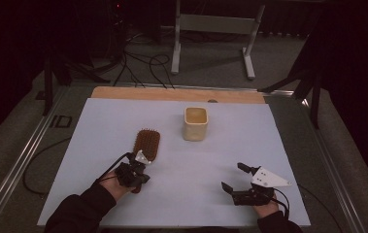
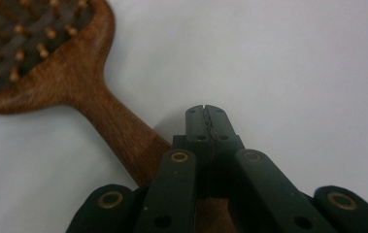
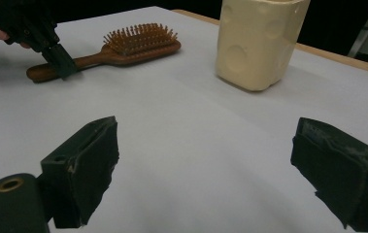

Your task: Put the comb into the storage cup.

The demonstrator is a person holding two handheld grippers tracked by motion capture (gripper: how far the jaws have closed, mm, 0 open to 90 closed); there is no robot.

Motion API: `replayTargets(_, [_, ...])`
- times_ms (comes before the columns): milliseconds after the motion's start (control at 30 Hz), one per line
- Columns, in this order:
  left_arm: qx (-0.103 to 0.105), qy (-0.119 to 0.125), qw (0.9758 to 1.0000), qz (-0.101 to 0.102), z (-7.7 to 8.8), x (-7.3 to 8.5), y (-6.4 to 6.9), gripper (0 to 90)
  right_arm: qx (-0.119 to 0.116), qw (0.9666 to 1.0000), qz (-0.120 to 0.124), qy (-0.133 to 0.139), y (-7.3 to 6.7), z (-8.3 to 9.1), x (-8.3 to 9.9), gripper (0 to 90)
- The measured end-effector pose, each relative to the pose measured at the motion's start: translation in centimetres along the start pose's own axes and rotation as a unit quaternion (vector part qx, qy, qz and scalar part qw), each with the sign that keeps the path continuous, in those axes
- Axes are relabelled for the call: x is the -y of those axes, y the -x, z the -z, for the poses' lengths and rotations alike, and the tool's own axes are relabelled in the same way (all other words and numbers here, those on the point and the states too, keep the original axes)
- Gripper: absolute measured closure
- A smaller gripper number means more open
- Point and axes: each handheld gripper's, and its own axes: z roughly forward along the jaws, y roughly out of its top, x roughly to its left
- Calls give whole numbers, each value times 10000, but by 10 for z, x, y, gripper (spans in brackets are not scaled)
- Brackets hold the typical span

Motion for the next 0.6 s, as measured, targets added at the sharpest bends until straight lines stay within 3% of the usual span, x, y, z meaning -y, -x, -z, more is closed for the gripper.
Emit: replayTargets(600, [-339,-285,9987,234,16,20,-23,900,4,10000,0,0,0,0,0,99])
